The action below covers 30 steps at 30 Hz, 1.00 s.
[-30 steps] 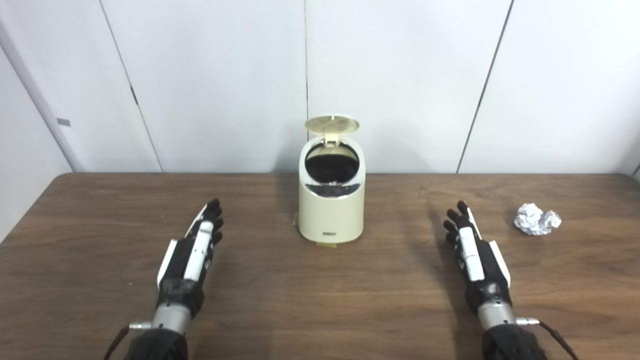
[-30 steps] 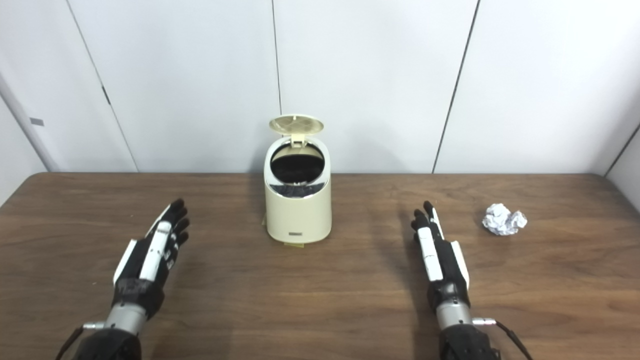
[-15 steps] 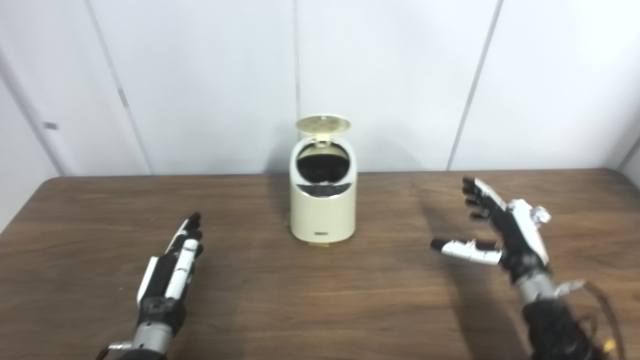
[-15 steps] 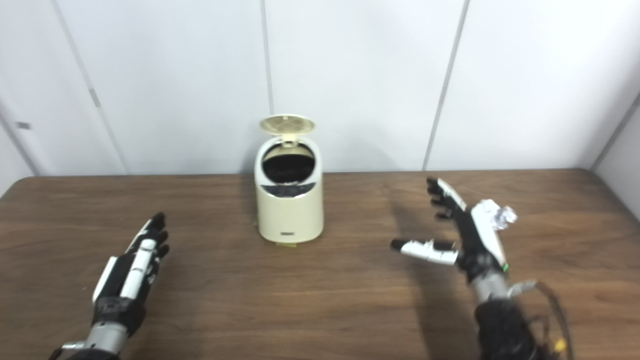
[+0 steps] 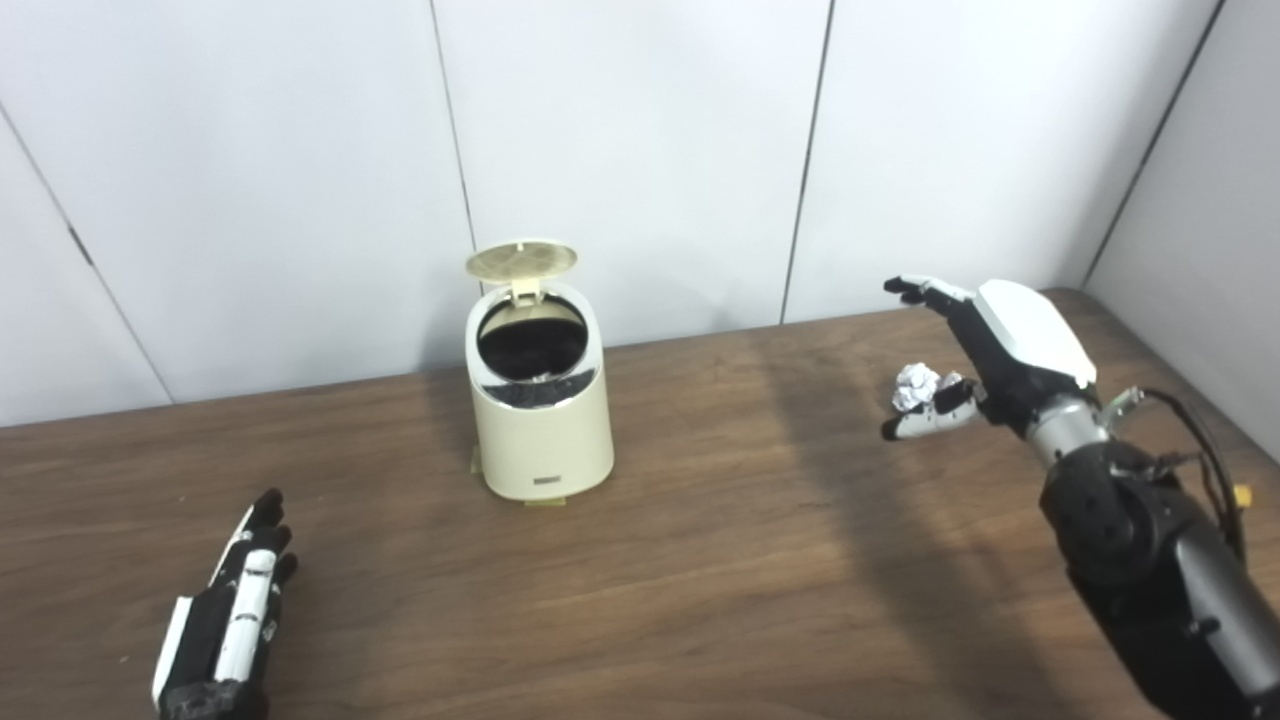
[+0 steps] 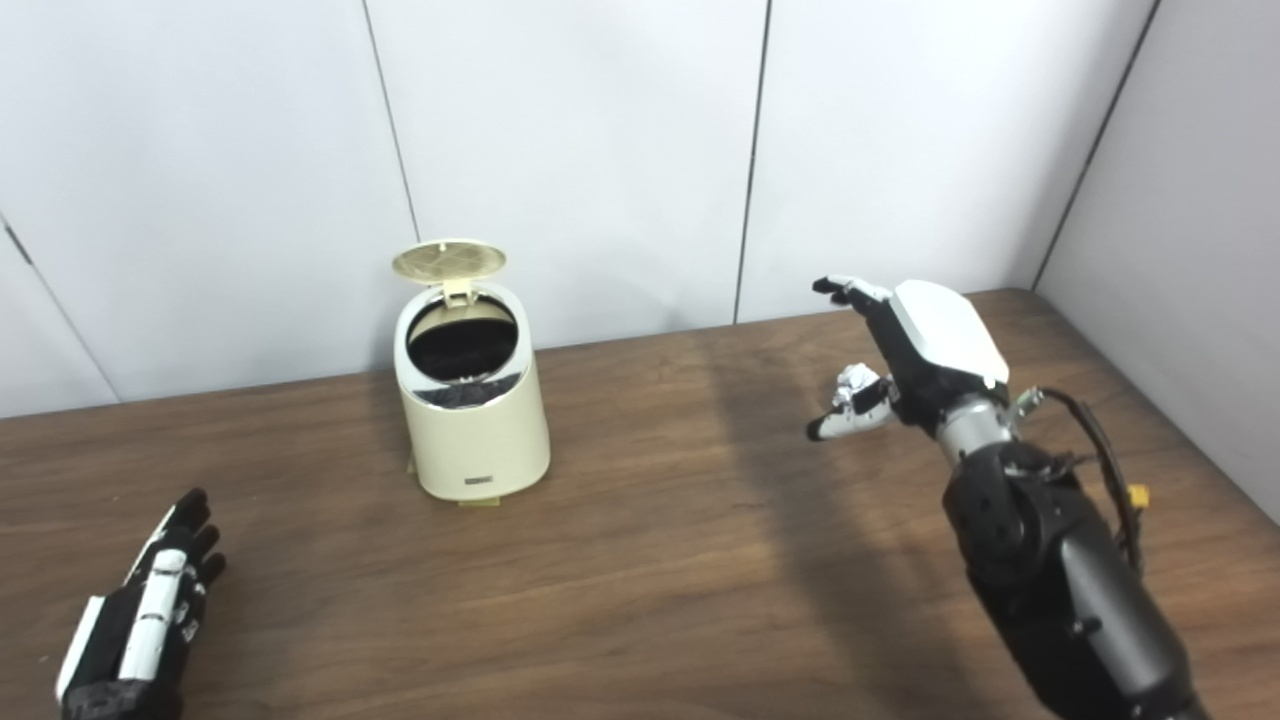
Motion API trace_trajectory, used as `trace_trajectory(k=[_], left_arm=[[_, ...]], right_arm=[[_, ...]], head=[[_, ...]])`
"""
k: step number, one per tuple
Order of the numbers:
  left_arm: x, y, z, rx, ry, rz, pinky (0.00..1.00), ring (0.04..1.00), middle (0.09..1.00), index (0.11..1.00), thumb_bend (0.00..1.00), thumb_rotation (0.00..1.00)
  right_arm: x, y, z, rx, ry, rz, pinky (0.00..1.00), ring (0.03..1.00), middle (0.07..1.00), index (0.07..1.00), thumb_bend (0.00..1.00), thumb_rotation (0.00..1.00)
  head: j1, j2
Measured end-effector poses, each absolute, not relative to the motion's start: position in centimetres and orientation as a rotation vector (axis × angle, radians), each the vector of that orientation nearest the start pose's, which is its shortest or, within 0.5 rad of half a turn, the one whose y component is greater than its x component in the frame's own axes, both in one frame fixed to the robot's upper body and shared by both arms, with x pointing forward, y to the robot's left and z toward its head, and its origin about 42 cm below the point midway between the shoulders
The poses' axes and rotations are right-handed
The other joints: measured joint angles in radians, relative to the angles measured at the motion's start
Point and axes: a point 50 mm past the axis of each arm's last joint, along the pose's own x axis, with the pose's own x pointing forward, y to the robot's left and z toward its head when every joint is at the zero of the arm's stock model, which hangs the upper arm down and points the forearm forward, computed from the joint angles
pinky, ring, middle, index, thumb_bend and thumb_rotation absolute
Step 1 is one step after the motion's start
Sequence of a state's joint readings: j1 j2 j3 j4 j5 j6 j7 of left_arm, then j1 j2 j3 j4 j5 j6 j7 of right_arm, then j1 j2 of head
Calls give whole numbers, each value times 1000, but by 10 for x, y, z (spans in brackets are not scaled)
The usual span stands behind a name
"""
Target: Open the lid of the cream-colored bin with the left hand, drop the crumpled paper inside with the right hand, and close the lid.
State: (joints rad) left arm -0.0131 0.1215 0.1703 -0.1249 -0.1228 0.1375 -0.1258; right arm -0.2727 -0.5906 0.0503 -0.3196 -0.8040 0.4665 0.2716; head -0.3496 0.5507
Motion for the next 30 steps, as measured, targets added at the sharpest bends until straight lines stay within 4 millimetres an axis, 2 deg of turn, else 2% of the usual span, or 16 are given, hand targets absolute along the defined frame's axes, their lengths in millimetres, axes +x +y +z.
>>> trace_trajectory(k=[4, 6, 12, 15, 19, 22, 24, 30], left_arm=[[284, 288, 135, 4, -7, 24, 1000, 1000, 1000, 1000, 457, 785], [284, 287, 136, 1, -4, 22, 1000, 1000, 1000, 1000, 449, 771], [283, 288, 144, -14, -5, 12, 1000, 1000, 1000, 1000, 399, 814], [281, 288, 148, -13, 11, 16, 1000, 1000, 1000, 1000, 399, 812], [279, 288, 152, -19, 10, 12, 1000, 1000, 1000, 1000, 375, 786], [280, 289, 151, -17, 22, 4, 1000, 1000, 1000, 1000, 341, 792], [280, 291, 152, -8, 26, 0, 1000, 1000, 1000, 1000, 325, 782], [281, 290, 159, 12, 17, -7, 1000, 1000, 1000, 1000, 297, 765]], right_arm=[[354, -352, 281, -1357, 28, -169, 800, 889, 857, 850, 882, 56], [363, -358, 276, -1365, 85, -156, 800, 883, 857, 848, 891, 50], [390, -371, 266, -1356, 220, -140, 786, 879, 873, 848, 886, 33], [403, -375, 262, -1345, 257, -134, 809, 896, 877, 846, 871, 43], [419, -381, 252, -1318, 327, -128, 757, 900, 901, 854, 864, 50], [427, -380, 245, -1298, 360, -119, 722, 862, 899, 852, 878, 67], [431, -377, 242, -1287, 368, -114, 639, 782, 836, 850, 882, 63], [444, -376, 233, -1291, 399, -108, 623, 750, 799, 832, 868, 51]], head=[[-17, 0], [-28, 2], [-61, 3], [-72, 6], [-72, 11], [-72, 11], [-71, 12], [-63, 20]])
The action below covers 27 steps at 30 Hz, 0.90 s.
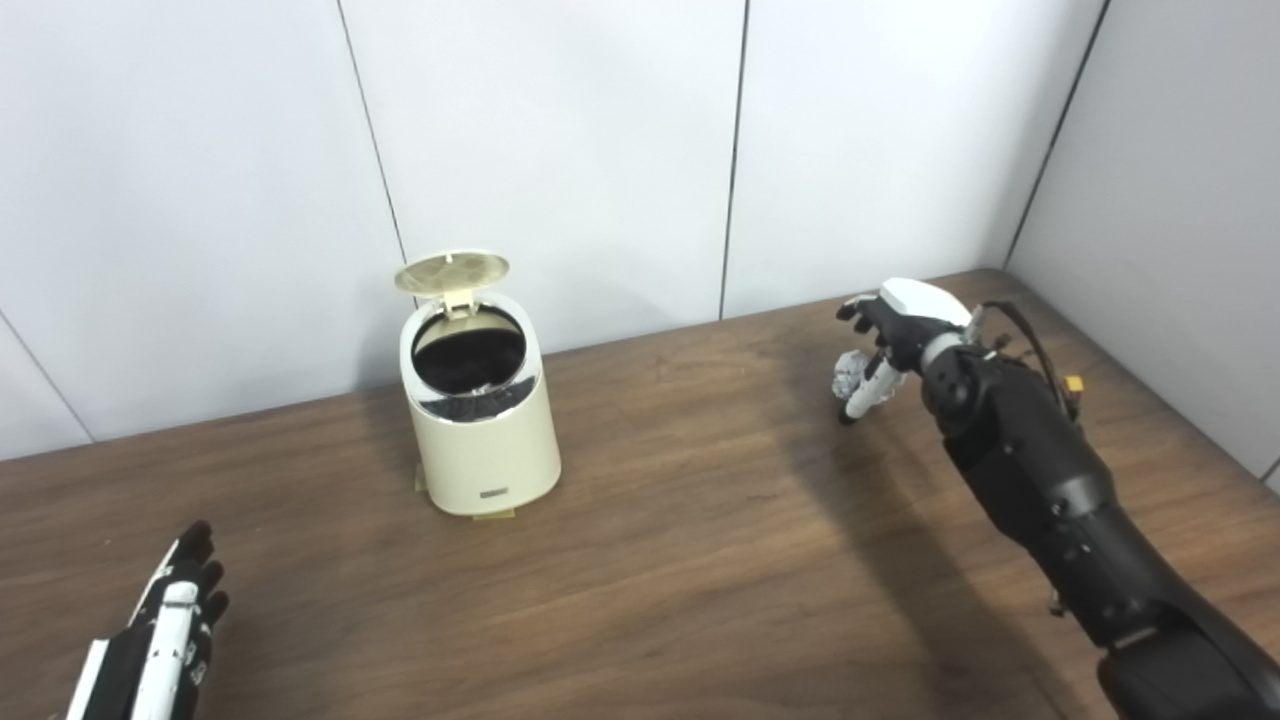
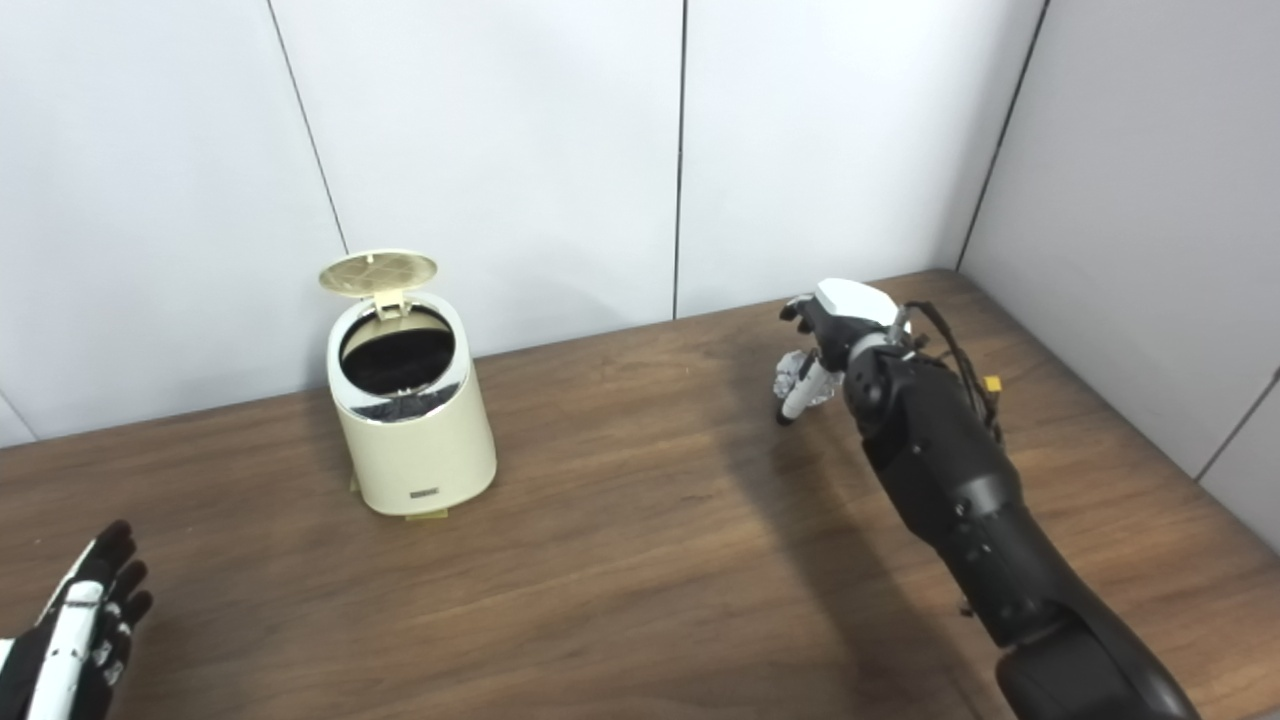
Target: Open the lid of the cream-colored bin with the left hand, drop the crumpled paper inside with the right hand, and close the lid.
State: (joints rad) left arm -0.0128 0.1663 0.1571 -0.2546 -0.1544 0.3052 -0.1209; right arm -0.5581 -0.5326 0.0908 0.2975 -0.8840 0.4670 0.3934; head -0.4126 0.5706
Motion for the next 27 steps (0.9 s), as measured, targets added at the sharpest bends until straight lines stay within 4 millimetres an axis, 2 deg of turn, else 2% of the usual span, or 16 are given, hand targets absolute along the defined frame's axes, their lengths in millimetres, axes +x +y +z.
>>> trace_trajectory(k=[3, 4, 5, 6, 8, 10, 12, 14, 19, 23, 27], left_arm=[[283, 289, 158, 17, 34, -5, 1000, 1000, 1000, 1000, 306, 767], [283, 289, 158, 20, 36, -6, 1000, 1000, 1000, 1000, 301, 777], [283, 288, 158, 22, 38, -8, 1000, 1000, 1000, 1000, 296, 768], [283, 288, 158, 22, 40, -8, 1000, 1000, 1000, 1000, 291, 756], [282, 287, 159, 24, 40, -8, 1000, 1000, 1000, 1000, 296, 750], [281, 287, 161, 28, 31, -8, 1000, 1000, 1000, 1000, 309, 752], [281, 286, 163, 27, 23, -8, 1000, 1000, 1000, 1000, 314, 750], [281, 285, 163, 25, 22, -2, 1000, 1000, 1000, 1000, 309, 745], [281, 286, 163, 25, 21, 4, 1000, 1000, 1000, 1000, 314, 731], [281, 286, 164, 26, 19, 4, 1000, 1000, 1000, 1000, 297, 730], [280, 286, 166, 29, 16, 0, 1000, 1000, 1000, 1000, 293, 740]], right_arm=[[451, -372, 232, -1299, 405, -97, 646, 771, 811, 817, 857, 42], [452, -372, 232, -1296, 405, -99, 603, 737, 783, 813, 858, 42], [452, -372, 231, -1291, 402, -104, 506, 643, 705, 807, 861, 39], [453, -373, 230, -1285, 401, -109, 452, 589, 662, 800, 864, 36], [454, -373, 227, -1256, 397, -116, 473, 601, 672, 795, 862, 30], [454, -374, 226, -1227, 386, -128, 433, 566, 651, 796, 857, 25], [454, -374, 225, -1217, 383, -131, 501, 634, 706, 802, 851, 37], [454, -374, 225, -1215, 383, -129, 506, 636, 699, 806, 851, 44], [454, -375, 223, -1219, 393, -127, 619, 720, 777, 813, 846, 64], [454, -381, 218, -1213, 431, -126, 657, 730, 791, 801, 851, 63], [454, -386, 217, -1209, 447, -135, 646, 716, 778, 787, 869, 48]], head=[[2, 2], [5, 3], [6, 5], [6, 5], [8, 5], [9, 5], [11, 6], [11, 6], [12, 9], [15, 17], [14, 21]])
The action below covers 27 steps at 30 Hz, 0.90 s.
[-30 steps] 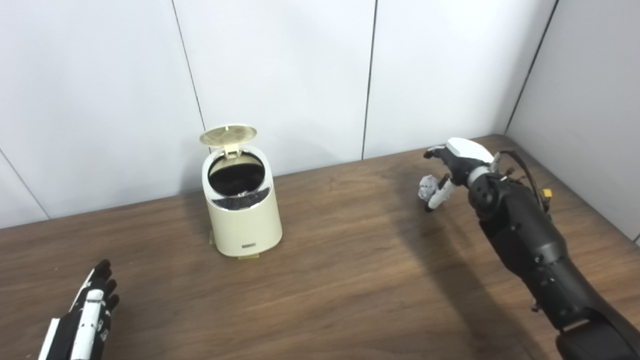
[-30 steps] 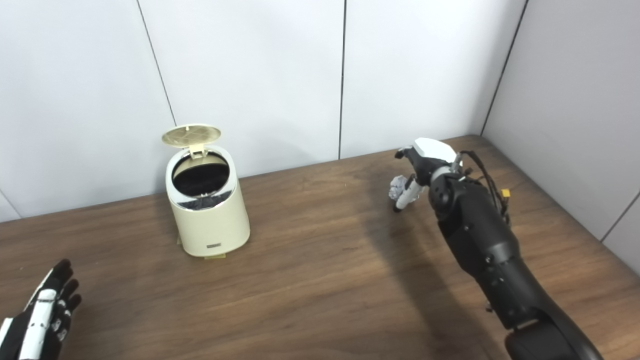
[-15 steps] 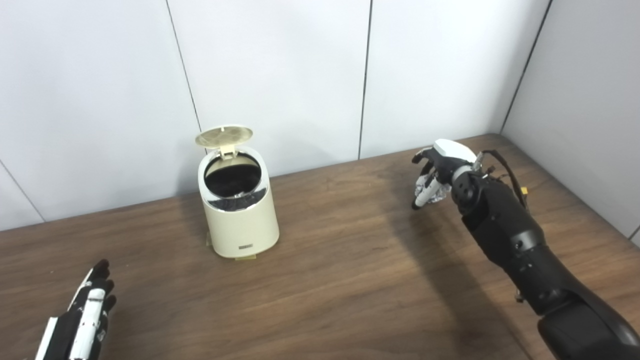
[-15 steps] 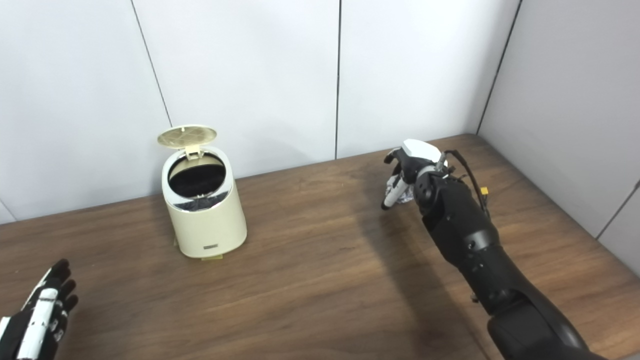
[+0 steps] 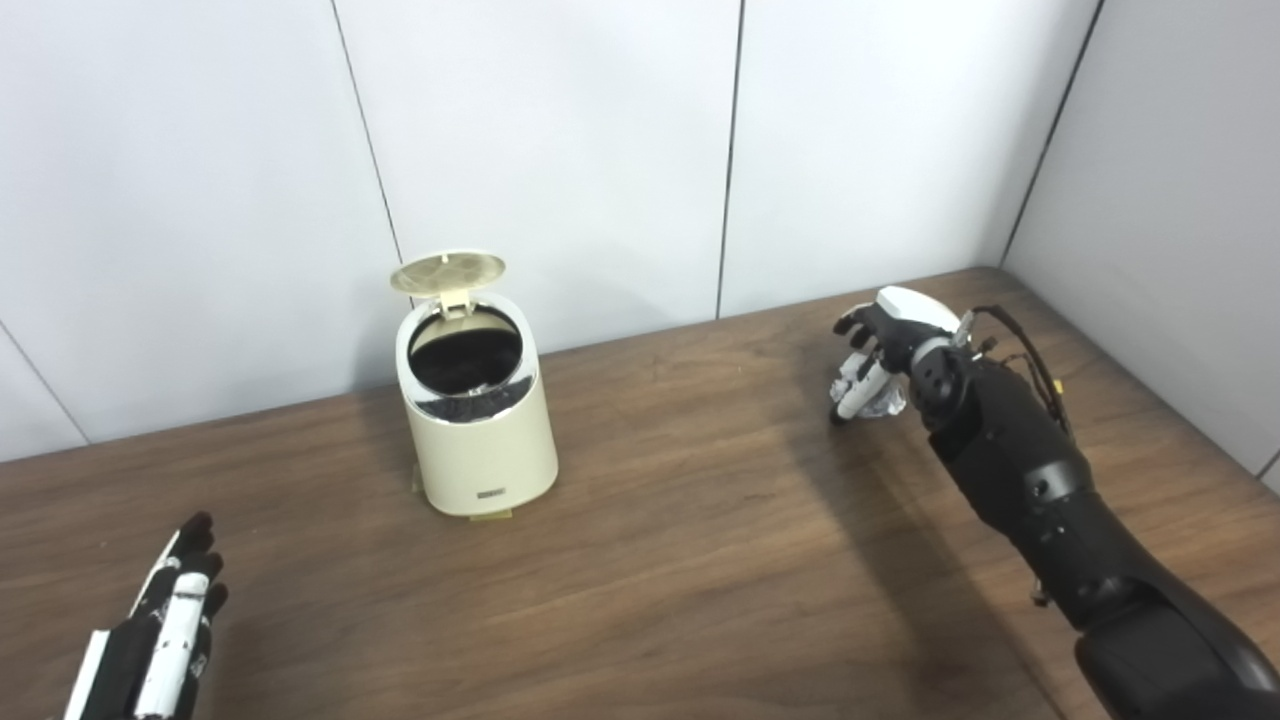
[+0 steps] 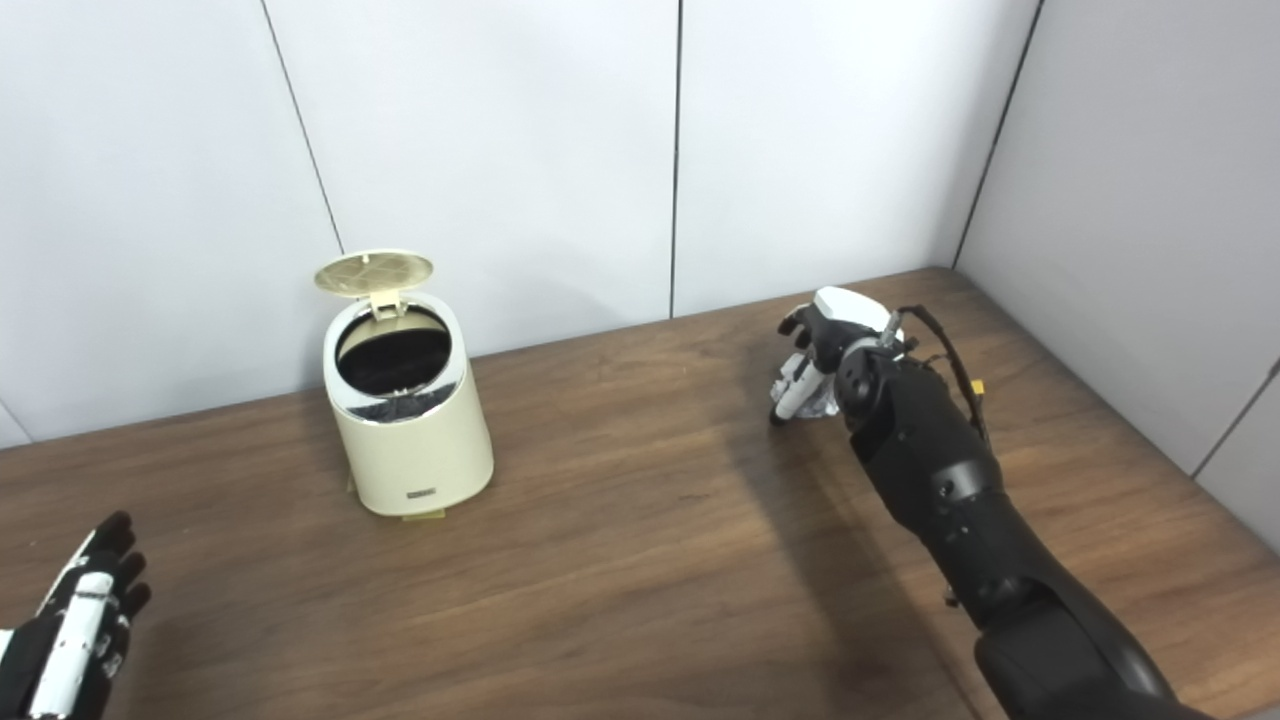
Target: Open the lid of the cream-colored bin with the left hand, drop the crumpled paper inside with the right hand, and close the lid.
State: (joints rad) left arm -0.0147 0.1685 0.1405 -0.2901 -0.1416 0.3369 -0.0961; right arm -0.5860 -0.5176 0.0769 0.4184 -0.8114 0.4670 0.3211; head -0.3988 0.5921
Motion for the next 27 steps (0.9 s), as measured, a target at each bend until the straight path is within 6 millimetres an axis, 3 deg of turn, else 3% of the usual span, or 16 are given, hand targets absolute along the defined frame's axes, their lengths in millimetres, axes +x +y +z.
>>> trace_trajectory(k=[4, 10, 15, 19, 22, 25, 27], left_arm=[[281, 289, 167, 41, 16, -3, 1000, 1000, 1000, 1000, 287, 765], [280, 292, 169, 54, 26, -2, 1000, 1000, 1000, 1000, 292, 774], [280, 291, 171, 51, 24, -4, 1000, 1000, 1000, 1000, 283, 763], [280, 292, 171, 58, 25, -7, 1000, 1000, 1000, 1000, 267, 744], [280, 292, 171, 58, 24, -6, 1000, 1000, 1000, 1000, 255, 751], [280, 292, 172, 57, 23, -8, 1000, 1000, 1000, 1000, 269, 756], [281, 292, 172, 57, 23, -9, 1000, 1000, 1000, 1000, 282, 758]], right_arm=[[454, -387, 217, -1205, 449, -140, 562, 636, 692, 779, 875, 50], [453, -386, 217, -1219, 464, -140, 609, 678, 737, 767, 876, 63], [453, -387, 217, -1220, 472, -140, 559, 639, 696, 759, 863, 66], [452, -390, 220, -1206, 484, -140, 638, 698, 734, 755, 850, 56], [452, -390, 222, -1206, 486, -134, 631, 700, 737, 748, 838, 52], [451, -387, 221, -1212, 480, -128, 593, 655, 715, 717, 837, 53], [450, -387, 220, -1213, 480, -129, 483, 574, 672, 678, 805, 16]], head=[[3, 6], [-2, 11], [-3, 14], [-6, 18], [-5, 21], [-5, 23], [-5, 23]])
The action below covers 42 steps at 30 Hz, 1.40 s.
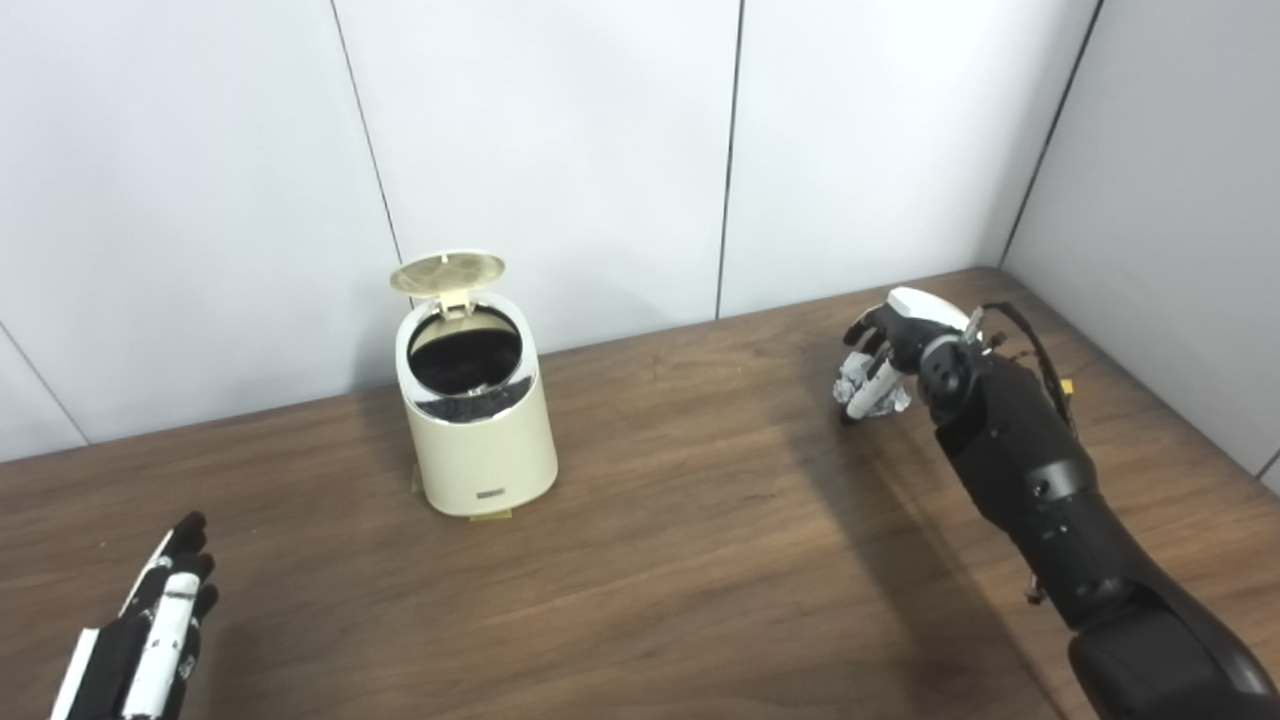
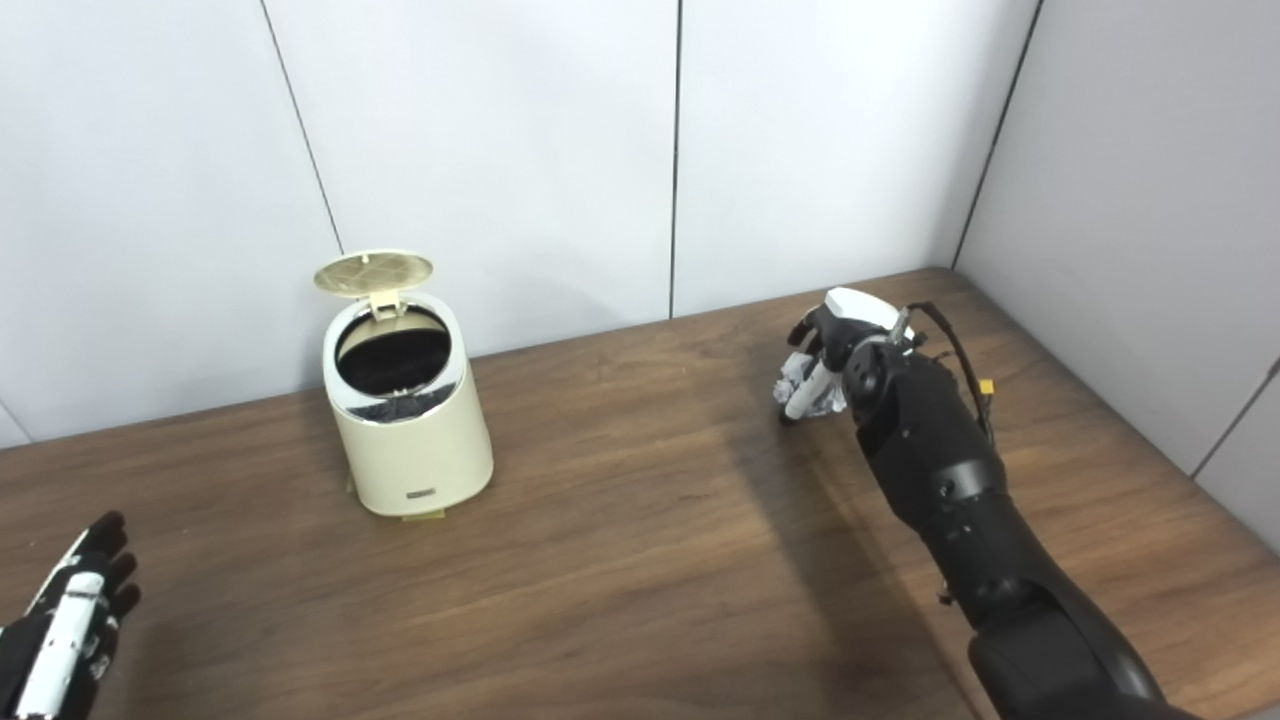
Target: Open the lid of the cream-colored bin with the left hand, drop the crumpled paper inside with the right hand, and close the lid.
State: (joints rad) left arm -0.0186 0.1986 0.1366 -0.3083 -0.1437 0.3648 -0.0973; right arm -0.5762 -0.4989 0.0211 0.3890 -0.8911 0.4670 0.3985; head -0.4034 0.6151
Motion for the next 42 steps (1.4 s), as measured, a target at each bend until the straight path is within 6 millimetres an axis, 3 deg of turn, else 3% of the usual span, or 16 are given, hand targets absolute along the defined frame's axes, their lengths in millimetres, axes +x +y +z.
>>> trace_trajectory(k=[1, 4, 16, 22, 27, 31, 36, 42], left_arm=[[281, 292, 172, 57, 24, -8, 1000, 1000, 1000, 1000, 281, 758], [281, 291, 171, 60, 25, -11, 1000, 1000, 1000, 1000, 288, 757], [282, 292, 167, 64, 40, -22, 1000, 1000, 1000, 1000, 304, 747], [282, 292, 167, 65, 34, -28, 1000, 1000, 1000, 1000, 320, 735], [282, 291, 167, 78, 20, -27, 1000, 1000, 1000, 1000, 318, 711], [283, 292, 161, 81, 15, -23, 1000, 1000, 1000, 1000, 333, 685], [281, 288, 152, 83, 30, -25, 1000, 1000, 1000, 1000, 379, 651], [280, 282, 142, 114, 14, -32, 1000, 1000, 988, 1000, 479, 681]], right_arm=[[450, -387, 220, -1208, 478, -131, 425, 508, 619, 578, 633, 55], [449, -386, 217, -1190, 474, -140, 342, 393, 520, 559, 525, 7], [443, -380, 207, -1176, 402, -181, 349, 386, 496, 537, 513, 0], [437, -368, 218, -1160, 307, -188, 332, 376, 494, 543, 511, 0], [432, -348, 236, -1202, 164, -172, 367, 384, 495, 520, 515, 0], [421, -328, 254, -1221, 27, -149, 303, 390, 509, 505, 496, 0], [402, -293, 283, -1231, -145, -94, 332, 384, 511, 498, 497, 0], [390, -248, 306, -1220, -284, -17, 399, 393, 502, 510, 501, 0]], head=[[2, 3], [2, 5], [8, 6], [54, -2], [95, -9], [155, -20], [209, -35], [270, -55]])
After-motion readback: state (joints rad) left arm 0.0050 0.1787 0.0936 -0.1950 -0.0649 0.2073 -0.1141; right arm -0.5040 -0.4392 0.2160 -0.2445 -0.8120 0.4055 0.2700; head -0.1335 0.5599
